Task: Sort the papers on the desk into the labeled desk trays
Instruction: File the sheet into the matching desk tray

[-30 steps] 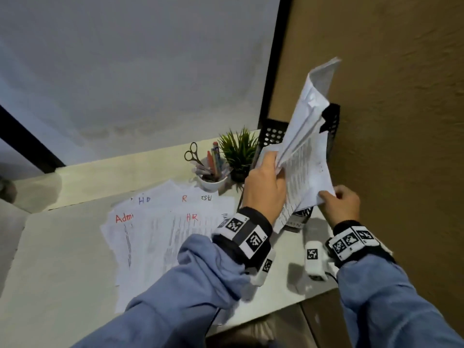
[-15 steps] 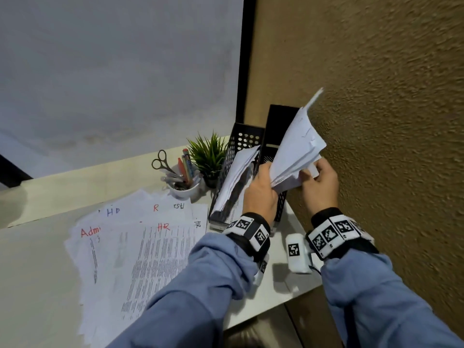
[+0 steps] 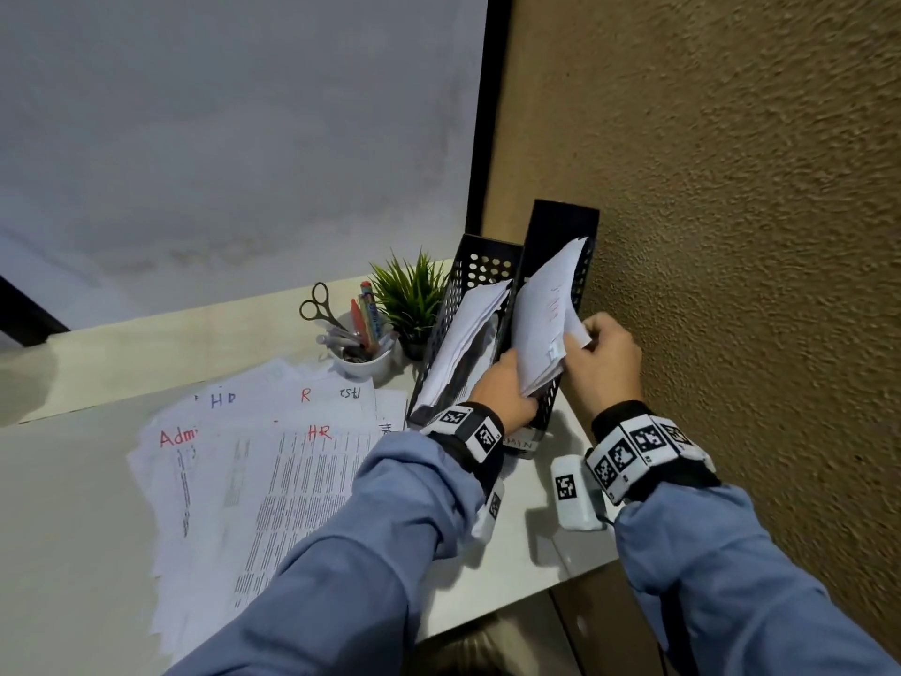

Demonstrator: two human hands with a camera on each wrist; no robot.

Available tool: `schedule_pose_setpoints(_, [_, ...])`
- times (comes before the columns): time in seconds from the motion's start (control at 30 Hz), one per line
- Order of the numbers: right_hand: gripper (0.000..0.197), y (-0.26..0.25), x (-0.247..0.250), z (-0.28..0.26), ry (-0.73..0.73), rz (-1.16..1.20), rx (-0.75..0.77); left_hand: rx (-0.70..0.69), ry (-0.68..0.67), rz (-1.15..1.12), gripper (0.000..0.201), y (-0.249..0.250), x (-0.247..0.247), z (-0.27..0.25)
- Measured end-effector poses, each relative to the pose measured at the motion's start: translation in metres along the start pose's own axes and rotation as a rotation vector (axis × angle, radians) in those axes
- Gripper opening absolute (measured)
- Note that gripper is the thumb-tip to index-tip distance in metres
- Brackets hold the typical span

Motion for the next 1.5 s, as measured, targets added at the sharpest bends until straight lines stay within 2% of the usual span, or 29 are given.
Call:
schedule_pose_setpoints(0.1, [0.023, -0.009, 0.009, -0.001, 0.054, -0.001, 0.005, -0.032, 0.040, -0.191, 0.056, 0.003, 0.026, -0.023])
schedule_pose_setpoints(0.2, [0.036, -0.034, 0.018, -0.011, 0.115, -0.020, 0.058, -0.045, 0.166, -0.332, 0.049, -0.021, 0.068, -0.051])
schedule_pose_setpoints(0.27, [0.040, -0.059, 0.015, -0.024, 0.132, -0.018, 0.124, 0.012, 0.279, -0.298, 0.040, -0.061, 0.103, -0.070])
schedule_pose_setpoints(0.33, [0.042, -0.081, 0.007, -0.038, 0.123, 0.029, 0.205, 0.163, 0.386, -0.204, 0.037, -0.113, 0.130, -0.085])
schedule_pose_setpoints(0.4, [0.041, -0.097, -0.024, -0.057, 0.025, 0.092, 0.255, 0.345, 0.474, -0.111, 0.038, -0.175, 0.155, -0.105])
schedule_pose_setpoints(0.5, [0.037, -0.095, -0.096, -0.092, -0.240, 0.086, 0.226, 0.629, 0.474, -0.037, 0.056, -0.258, 0.166, -0.140])
schedule_pose_setpoints(0.6, [0.028, -0.053, -0.179, -0.135, -0.573, -0.026, 0.013, 0.823, 0.417, 0.117, 0.071, -0.300, 0.164, -0.173])
schedule_pose_setpoints(0.7, [0.014, -0.005, -0.232, -0.177, -0.743, -0.131, -0.222, 0.831, 0.397, 0.154, 0.080, -0.309, 0.161, -0.184])
schedule_pose_setpoints(0.8, [0.009, 0.005, -0.253, -0.199, -0.776, -0.134, -0.282, 0.835, 0.374, 0.161, 0.091, -0.316, 0.157, -0.186])
schedule_pose_setpoints(0.83, [0.015, 0.005, -0.256, -0.203, -0.777, -0.112, -0.302, 0.842, 0.360, 0.159, 0.093, -0.319, 0.157, -0.187])
schedule_pose_setpoints(0.87, [0.017, 0.006, -0.259, -0.203, -0.771, -0.114, -0.318, 0.846, 0.354, 0.145, 0.093, -0.321, 0.157, -0.187])
schedule_pose_setpoints(0.9, [0.009, 0.003, -0.260, -0.203, -0.760, -0.131, -0.310, 0.850, 0.347, 0.116, 0.093, -0.324, 0.157, -0.189])
schedule_pose_setpoints(0.93, [0.015, 0.006, -0.262, -0.202, -0.741, -0.174, -0.304, 0.842, 0.341, 0.074, 0.090, -0.326, 0.156, -0.190])
schedule_pose_setpoints(0.97, [0.024, 0.008, -0.263, -0.199, -0.705, -0.219, -0.297, 0.822, 0.338, 0.029, 0.083, -0.328, 0.155, -0.192])
schedule_pose_setpoints(1.0, [0.022, 0.011, -0.262, -0.196, -0.670, -0.258, -0.313, 0.785, 0.340, -0.008, 0.071, -0.331, 0.154, -0.192])
schedule_pose_setpoints(1.07, [0.018, 0.018, -0.259, -0.193, -0.632, -0.288, -0.361, 0.683, 0.376, -0.087, 0.034, -0.332, 0.153, -0.192])
schedule_pose_setpoints(1.13, [0.017, 0.024, -0.261, -0.191, -0.605, -0.176, -0.387, 0.584, 0.416, -0.226, 0.004, -0.328, 0.154, -0.192])
schedule_pose_setpoints(1.23, [0.025, 0.020, -0.252, -0.185, -0.506, 0.150, -0.452, 0.523, 0.461, -0.438, 0.030, -0.327, 0.157, -0.196])
schedule_pose_setpoints(1.3, [0.019, 0.022, -0.251, -0.181, -0.453, 0.353, -0.555, 0.501, 0.472, -0.578, 0.045, -0.331, 0.159, -0.200])
schedule_pose_setpoints(1.33, [0.025, 0.024, -0.254, -0.176, -0.450, 0.350, -0.537, 0.492, 0.481, -0.598, 0.048, -0.332, 0.163, -0.201])
schedule_pose_setpoints(1.43, [0.041, 0.017, -0.258, -0.176, -0.499, 0.305, -0.512, 0.505, 0.554, -0.481, 0.046, -0.339, 0.181, -0.205])
schedule_pose_setpoints(1.5, [0.041, 0.009, -0.260, -0.180, -0.544, 0.310, -0.495, 0.566, 0.704, -0.294, 0.036, -0.342, 0.202, -0.213])
Point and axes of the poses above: each hand's wrist, its own z-axis towards the middle knuckle, its own x-axis out of the back of the hand, y = z × x, the point moved 9 cm from there along z, towards the middle knuckle, and after that the axes turned 5 degrees about -z, right-handed, at the moved point
